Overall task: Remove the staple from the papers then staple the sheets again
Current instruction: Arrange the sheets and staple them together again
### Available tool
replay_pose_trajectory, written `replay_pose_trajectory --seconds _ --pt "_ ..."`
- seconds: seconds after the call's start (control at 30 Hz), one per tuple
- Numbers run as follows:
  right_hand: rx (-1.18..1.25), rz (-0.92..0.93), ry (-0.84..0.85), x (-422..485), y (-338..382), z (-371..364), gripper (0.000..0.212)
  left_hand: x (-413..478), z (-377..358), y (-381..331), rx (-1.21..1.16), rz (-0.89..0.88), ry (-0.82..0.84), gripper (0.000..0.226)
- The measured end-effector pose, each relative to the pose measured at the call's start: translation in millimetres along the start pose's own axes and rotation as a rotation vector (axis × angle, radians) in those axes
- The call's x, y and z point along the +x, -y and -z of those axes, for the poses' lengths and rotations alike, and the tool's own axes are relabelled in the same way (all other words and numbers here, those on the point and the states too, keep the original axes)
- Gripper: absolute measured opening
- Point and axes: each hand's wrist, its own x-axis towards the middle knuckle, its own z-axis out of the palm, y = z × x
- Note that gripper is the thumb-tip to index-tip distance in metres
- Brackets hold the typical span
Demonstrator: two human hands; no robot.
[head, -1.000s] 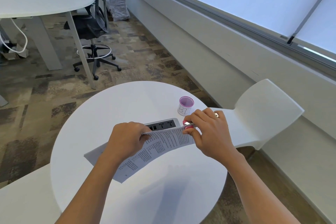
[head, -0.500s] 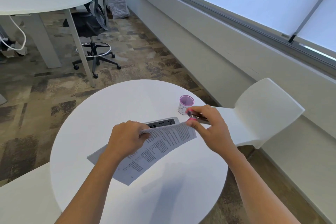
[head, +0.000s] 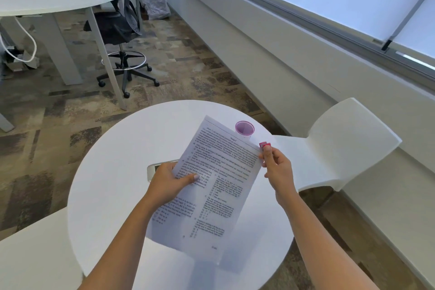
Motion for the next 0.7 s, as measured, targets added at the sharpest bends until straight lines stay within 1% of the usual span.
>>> replay_pose_trajectory --seconds 0.1,0.2,0.27,0.4,0.5,0.6,0.7 --pt "-0.012 -0.059 -0.090 10.1 -25.1 -2.9 0.047 1.3 -2.9 8.9 -0.078 0.046 -0.010 0.030" --pt "-0.072 -0.121 -0.135 19.8 -54.5 -5.5 0.044 2.4 -5.1 16.6 -0.123 0.078 -0.042 0.034" --pt "-0.156 -0.159 -0.085 22.4 -75.5 -4.9 0.040 2.6 -6.4 22.3 -0.140 0.100 -0.067 0.035" --pt "-0.380 -0.165 0.075 17.9 -110.6 -0.8 0.027 -0.3 -9.1 34.1 -0.207 0.156 -0.136 0.035" --pt "-0.534 -0.218 0.125 13.9 -129.1 -3.8 0.027 -2.5 -9.5 40.3 -0.230 0.173 -0.173 0.030" --pt "-0.634 -0.276 0.219 9.7 -147.0 -9.1 0.030 -3.2 -10.3 44.2 -0.262 0.191 -0.187 0.027" --pt "-0.720 -0.317 0.277 3.2 -160.8 -13.9 0.030 -4.5 -12.7 46.4 -0.307 0.205 -0.190 0.026"
